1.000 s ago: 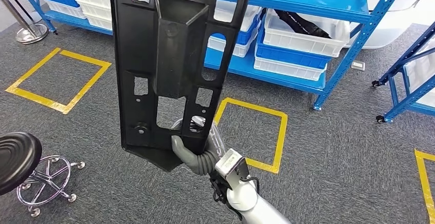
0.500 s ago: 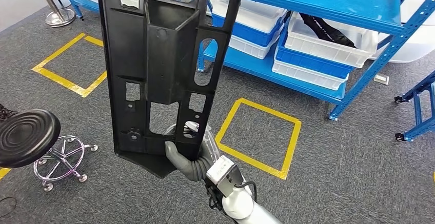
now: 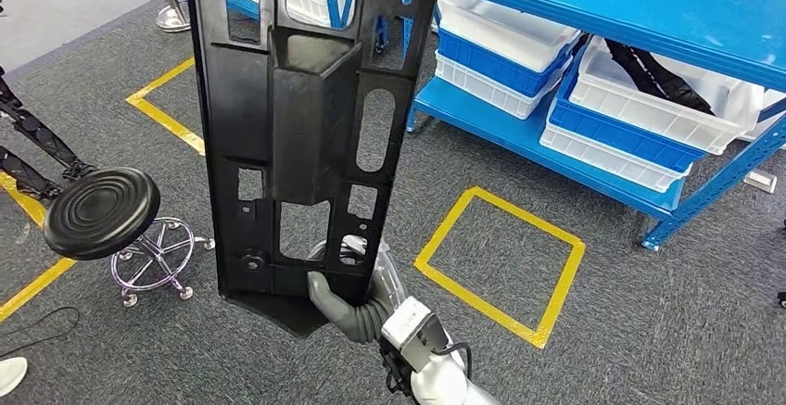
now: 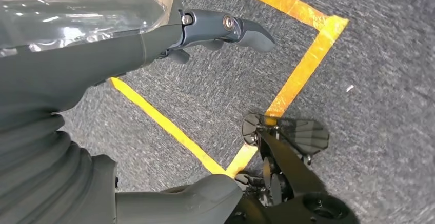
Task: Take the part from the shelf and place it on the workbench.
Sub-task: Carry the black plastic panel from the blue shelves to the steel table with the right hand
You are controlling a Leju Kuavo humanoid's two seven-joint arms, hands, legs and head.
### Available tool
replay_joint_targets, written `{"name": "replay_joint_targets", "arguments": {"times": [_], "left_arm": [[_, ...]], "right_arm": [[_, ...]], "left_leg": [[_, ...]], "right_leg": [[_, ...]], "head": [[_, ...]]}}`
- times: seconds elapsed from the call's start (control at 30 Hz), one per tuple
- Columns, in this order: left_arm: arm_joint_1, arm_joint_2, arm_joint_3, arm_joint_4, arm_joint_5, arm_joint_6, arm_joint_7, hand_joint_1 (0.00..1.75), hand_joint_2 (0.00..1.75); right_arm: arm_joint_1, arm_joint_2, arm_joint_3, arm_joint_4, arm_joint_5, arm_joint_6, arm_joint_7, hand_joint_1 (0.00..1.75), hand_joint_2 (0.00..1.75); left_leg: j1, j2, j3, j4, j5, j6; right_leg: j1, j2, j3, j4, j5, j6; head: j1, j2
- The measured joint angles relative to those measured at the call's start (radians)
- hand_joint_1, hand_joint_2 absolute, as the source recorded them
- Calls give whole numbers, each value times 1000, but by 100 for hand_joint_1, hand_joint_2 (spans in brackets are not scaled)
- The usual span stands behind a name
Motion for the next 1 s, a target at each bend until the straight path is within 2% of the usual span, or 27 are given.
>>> {"name": "replay_joint_targets", "arguments": {"times": [0.03, 0.1, 0.17, 0.2, 0.23, 0.27, 0.3, 0.33, 0.4, 0.43, 0.47, 0.53, 0.57, 0.6, 0.63, 0.7, 0.73, 0.77, 0.8, 0.83, 0.9, 0.93, 0.97, 1.0], "left_arm": [[1, 0, -3, 0, 4, 2, -22, 0, 175], [3, 0, -5, 0, 21, 7, -78, 0, 175], [1, 0, -5, 0, 30, 8, -117, 0, 175], [0, 0, -5, 0, 30, 8, -126, 0, 175], [0, 0, -5, 0, 30, 6, -129, 0, 175], [0, 1, -6, 0, 29, 3, -130, 0, 175], [0, 4, -6, 0, 28, 0, -129, 0, 175], [-1, 7, -7, 0, 26, -5, -127, 0, 175], [-4, 18, -10, 0, 22, -16, -121, 0, 175], [-8, 24, -12, -1, 20, -20, -118, 0, 175], [-11, 31, -13, -1, 19, -22, -113, 0, 175], [-14, 44, -15, -2, 19, -22, -99, 0, 175], [-13, 49, -15, -2, 19, -20, -90, 0, 175], [-13, 54, -15, -2, 19, -17, -81, 0, 175], [-14, 58, -15, -2, 19, -14, -73, 0, 175], [-16, 66, -15, -3, 24, -5, -66, 0, 175], [-16, 70, -15, -4, 27, -2, -65, 0, 175], [-16, 74, -15, -4, 31, 0, -67, 0, 175], [-14, 76, -14, -5, 35, 1, -70, 0, 175], [-13, 78, -14, -5, 38, 2, -74, 0, 175], [-13, 80, -13, -6, 44, 2, -82, 0, 175], [-13, 82, -13, -7, 45, 2, -86, 0, 175], [-12, 83, -13, -8, 46, 2, -90, 0, 175], [-10, 85, -13, -9, 47, 2, -94, 0, 175]], "right_arm": [[3, 0, 0, -5, 7, 2, 3, 175, 175], [7, 0, -1, -17, 19, 4, 5, 175, 175], [13, -4, -2, -26, 25, 6, 2, 175, 175], [18, -8, -4, -29, 27, 6, -1, 175, 175], [24, -12, -5, -29, 29, 7, -5, 175, 175], [30, -16, -6, -30, 31, 7, -8, 175, 175], [36, -18, -6, -31, 34, 6, -11, 175, 175], [41, -19, -6, -32, 37, 6, -14, 175, 175], [51, -21, -7, -41, 43, 2, -21, 175, 175], [57, -23, -9, -48, 46, -1, -25, 175, 175], [65, -24, -11, -54, 49, -3, -29, 175, 175], [81, -23, -17, -65, 56, -4, -34, 175, 175], [87, -20, -21, -70, 60, -2, -34, 175, 175], [91, -16, -23, -74, 62, 0, -34, 175, 175], [94, -13, -24, -76, 64, 3, -34, 175, 175], [101, -10, -25, -77, 63, 10, -31, 175, 175], [104, -9, -25, -77, 61, 17, -28, 175, 175], [107, -8, -26, -76, 60, 27, -23, 175, 175], [108, -5, -26, -75, 60, 37, -17, 175, 175], [109, -1, -27, -75, 62, 47, -10, 175, 175], [109, 5, -30, -75, 64, 63, -1, 175, 175], [111, 8, -33, -75, 64, 70, 1, 175, 175], [113, 9, -36, -75, 65, 76, 0, 175, 175], [116, 11, -40, -76, 65, 83, -4, 175, 175]], "left_leg": [[4, -2, -3, 1, 1, -5], [7, 27, -21, 37, -23, -11], [6, 72, -69, 143, -83, -16], [6, 82, -99, 207, -112, -18], [6, 87, -120, 254, -128, -19], [6, 90, -127, 270, -127, -18], [6, 92, -116, 252, -110, -16], [5, 101, -87, 200, -81, -12], [-2, 137, -19, 75, -37, -3], [-8, 150, 1, 34, -28, 2], [-13, 155, 7, 17, -28, 5], [-17, 137, 7, 9, -24, 14], [-15, 128, 10, 2, -21, 19], [-13, 120, 14, -5, -15, 25], [-10, 111, 18, -11, -11, 31], [-8, 91, 18, -13, -8, 37], [-8, 79, 17, -13, -7, 37], [-8, 66, 16, -13, -7, 37], [-8, 54, 16, -13, -6, 37], [-8, 41, 17, -12, -6, 35], [-9, 18, 16, -7, -6, 28], [-10, 7, 13, -4, -7, 22], [-11, -2, 9, -2, -7, 15], [-10, -11, 5, -1, -6, 8]], "right_leg": [[0, -7, 1, -1, 3, -6], [-2, -21, 1, -4, 8, -18], [2, -40, 1, -5, 9, -28], [6, -51, 1, -5, 8, -31], [9, -61, 0, -5, 7, -32], [11, -71, 0, -5, 6, -33], [13, -80, 0, -4, 6, -34], [15, -88, 1, -4, 5, -34], [21, -102, 2, -4, 3, -33], [25, -109, 1, -4, 1, -31], [28, -117, 0, -4, 0, -29], [31, -133, 1, -5, -3, -24], [30, -128, 0, 0, -7, -21], [29, -112, -7, 19, -19, -19], [28, -91, -24, 59, -39, -20], [23, -56, -82, 183, -91, -26], [21, -50, -111, 240, -110, -27], [19, -48, -126, 268, -114, -22], [17, -47, -125, 262, -105, -15], [13, -42, -105, 219, -81, -5], [3, -10, -45, 86, -29, 11], [-1, 5, -23, 36, -10, 12], [-3, 16, -12, 8, -2, 10], [-1, 16, -8, -2, 3, 5]], "head": [[0, 0], [-3, 0], [-8, 0], [-9, 0], [-9, 0], [-9, 0], [-9, 0], [-9, 0], [-9, 0], [-8, 0], [-8, 0], [-7, 0], [-7, 0], [-6, 0], [-5, 0], [-2, 0], [0, 0], [0, 0], [0, 0], [0, 0], [1, 0], [0, 0], [-2, 0], [-4, 0]]}}
